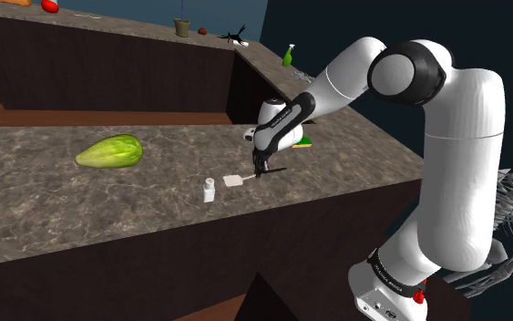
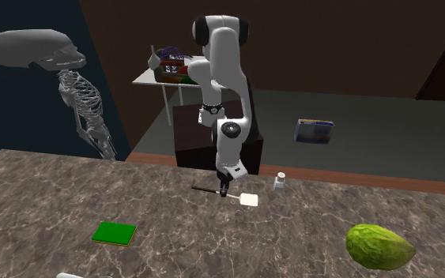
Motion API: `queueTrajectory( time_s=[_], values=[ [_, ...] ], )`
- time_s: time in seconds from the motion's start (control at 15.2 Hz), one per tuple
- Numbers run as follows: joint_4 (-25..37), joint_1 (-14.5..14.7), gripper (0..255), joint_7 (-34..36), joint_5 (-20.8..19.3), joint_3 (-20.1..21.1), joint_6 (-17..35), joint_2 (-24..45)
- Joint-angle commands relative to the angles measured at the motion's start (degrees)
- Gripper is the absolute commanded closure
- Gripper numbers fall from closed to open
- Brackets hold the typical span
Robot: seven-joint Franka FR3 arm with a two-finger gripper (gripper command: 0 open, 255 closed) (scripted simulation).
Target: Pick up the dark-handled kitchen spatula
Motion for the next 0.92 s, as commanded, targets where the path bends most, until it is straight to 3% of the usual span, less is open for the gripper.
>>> queueTrajectory(
  time_s=[0.0, 0.86],
  values=[
    [-0.1, 0.2, 255, 0.1, -0.2, -0.2, -1.1, -1.2],
    [-1.0, 0.9, 255, 0.5, -1.4, -1.2, -7.7, -8.7]
  ],
)
